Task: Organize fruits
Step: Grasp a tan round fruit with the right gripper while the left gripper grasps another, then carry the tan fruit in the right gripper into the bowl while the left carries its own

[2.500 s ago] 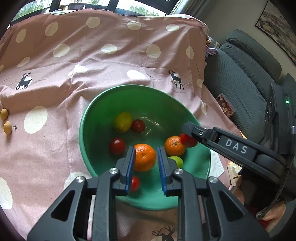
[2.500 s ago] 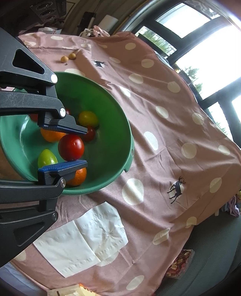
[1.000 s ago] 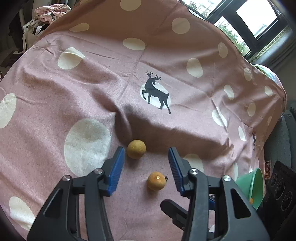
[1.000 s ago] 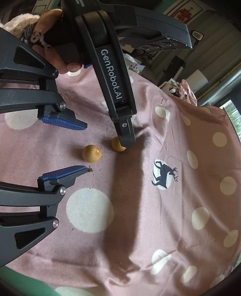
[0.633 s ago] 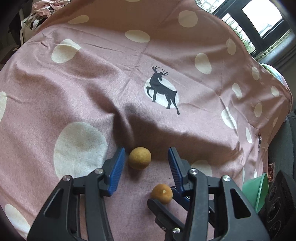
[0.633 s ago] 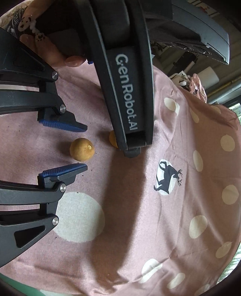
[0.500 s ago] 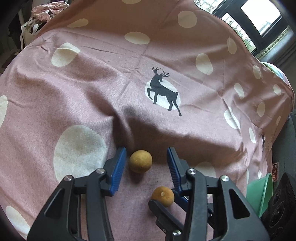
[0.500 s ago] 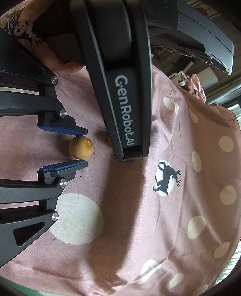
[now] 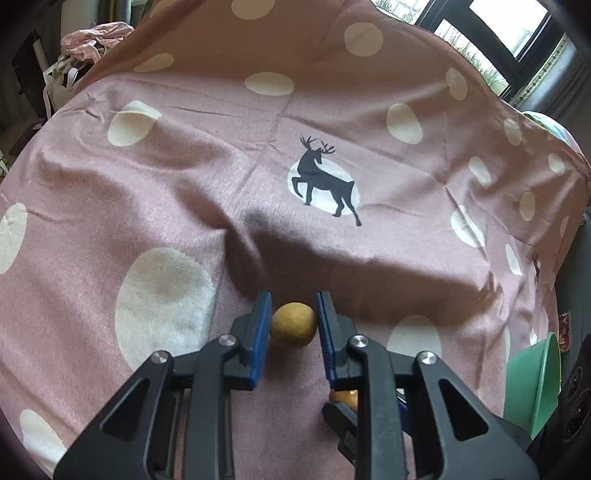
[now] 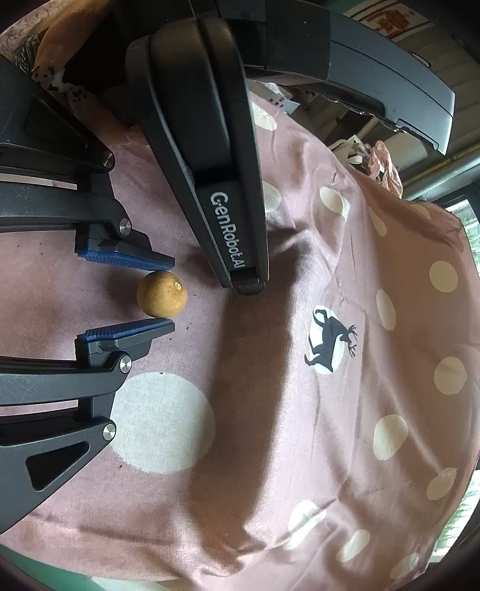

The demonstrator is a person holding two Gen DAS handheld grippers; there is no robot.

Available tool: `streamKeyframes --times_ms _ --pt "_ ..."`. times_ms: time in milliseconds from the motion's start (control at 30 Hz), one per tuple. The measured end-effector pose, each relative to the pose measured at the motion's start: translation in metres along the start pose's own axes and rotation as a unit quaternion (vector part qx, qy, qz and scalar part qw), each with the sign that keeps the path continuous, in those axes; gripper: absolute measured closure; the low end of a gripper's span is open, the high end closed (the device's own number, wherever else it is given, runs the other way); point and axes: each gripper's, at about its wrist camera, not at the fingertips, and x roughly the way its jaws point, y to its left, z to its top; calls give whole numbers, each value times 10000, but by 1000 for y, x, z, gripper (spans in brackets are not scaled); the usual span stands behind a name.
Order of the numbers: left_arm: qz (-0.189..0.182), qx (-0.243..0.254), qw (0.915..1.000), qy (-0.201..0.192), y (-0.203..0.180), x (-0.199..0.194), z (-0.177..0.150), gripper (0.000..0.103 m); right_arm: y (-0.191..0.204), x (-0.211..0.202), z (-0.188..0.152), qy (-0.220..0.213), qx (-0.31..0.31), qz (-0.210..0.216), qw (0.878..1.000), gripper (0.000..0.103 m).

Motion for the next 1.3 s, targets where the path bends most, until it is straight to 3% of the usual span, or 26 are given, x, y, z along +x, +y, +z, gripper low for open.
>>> streamKeyframes --times_ms 300,467,767,1100,1300 --pt "-31 317 9973 -658 -28 -72 -24 78 -7 -52 -10 -402 271 82 9988 74" --pt "-284 388 9942 -960 -44 -110 -47 78 -8 -84 -20 -722 376 45 9967 74" --pt "-524 869 9828 -1544 -89 -166 -94 78 -27 -159 -53 -1581 742 -152 9845 74" --pt "-937 1499 9696 -1690 -156 -182 -134 78 -75 -221 -91 -2282 1331 -684 9621 74" --pt "-1161 1825 9612 -1712 -194 -177 -149 78 -105 -238 -102 -2444 1664 -960 9505 74"
